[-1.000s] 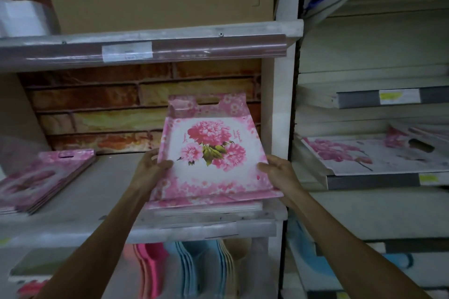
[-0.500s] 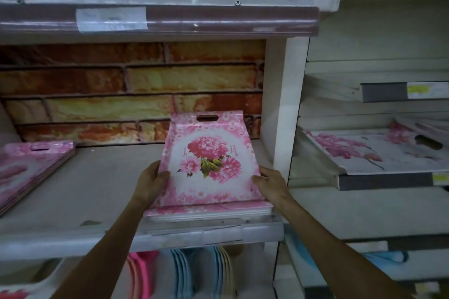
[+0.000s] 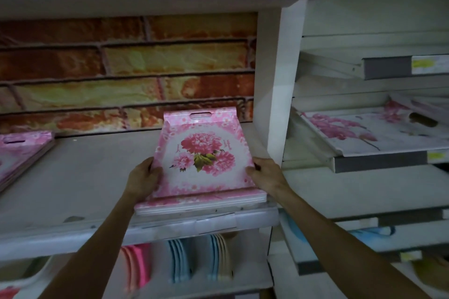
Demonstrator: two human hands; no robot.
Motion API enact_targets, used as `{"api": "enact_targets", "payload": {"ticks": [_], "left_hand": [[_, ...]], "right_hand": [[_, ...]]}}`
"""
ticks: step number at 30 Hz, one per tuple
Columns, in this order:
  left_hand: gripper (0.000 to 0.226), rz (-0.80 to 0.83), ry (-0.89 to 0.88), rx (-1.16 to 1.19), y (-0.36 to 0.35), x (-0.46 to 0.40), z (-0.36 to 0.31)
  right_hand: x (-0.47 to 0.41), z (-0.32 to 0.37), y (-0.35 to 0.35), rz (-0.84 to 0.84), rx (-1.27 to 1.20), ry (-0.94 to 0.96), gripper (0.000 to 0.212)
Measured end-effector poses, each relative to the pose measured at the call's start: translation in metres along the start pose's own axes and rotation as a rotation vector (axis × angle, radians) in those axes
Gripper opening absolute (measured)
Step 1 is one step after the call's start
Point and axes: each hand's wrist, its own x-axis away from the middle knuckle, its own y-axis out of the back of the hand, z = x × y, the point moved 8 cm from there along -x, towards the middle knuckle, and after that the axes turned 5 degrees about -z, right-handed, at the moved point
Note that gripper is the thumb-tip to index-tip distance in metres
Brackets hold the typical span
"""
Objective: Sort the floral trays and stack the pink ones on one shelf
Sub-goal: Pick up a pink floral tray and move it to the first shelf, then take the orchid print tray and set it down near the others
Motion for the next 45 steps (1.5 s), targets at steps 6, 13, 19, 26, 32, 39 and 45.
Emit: {"api": "enact_targets", "payload": {"ticks": [6, 13, 19, 26, 32, 39, 45], "left_hand": [[0.026, 0.010, 0.007, -0.170, 0.002, -0.003, -0.008], [0.029, -0.154, -0.166, -0.112, 0.017, 0.001, -0.044], [0.015, -0.091, -0.291, 0.231, -0.018, 0.033, -0.136], [0.020, 0.097, -0.330, 0.460, -0.105, 0.068, -0.244], [0.017, 0.213, -0.324, 0.682, -0.176, 0.100, -0.338], [0.014, 0.414, -0.126, 0.955, -0.280, 0.130, -0.439], [0.024, 0.597, 0.104, 1.044, -0.366, 0.146, -0.527]], "right_hand": [[-0.005, 0.003, 0.001, 0.022, 0.074, -0.021, 0.020], [-0.002, 0.018, 0.074, -0.116, -0.014, 0.103, 0.026], [0.025, 0.020, 0.168, -0.290, -0.009, 0.253, 0.010], [0.045, -0.006, 0.264, -0.376, 0.014, 0.311, 0.010], [0.050, -0.046, 0.364, -0.421, 0.060, 0.341, 0.012], [0.050, -0.105, 0.495, -0.520, 0.156, 0.331, 0.015], [0.031, -0.147, 0.584, -0.634, 0.295, 0.291, 0.013]]}}
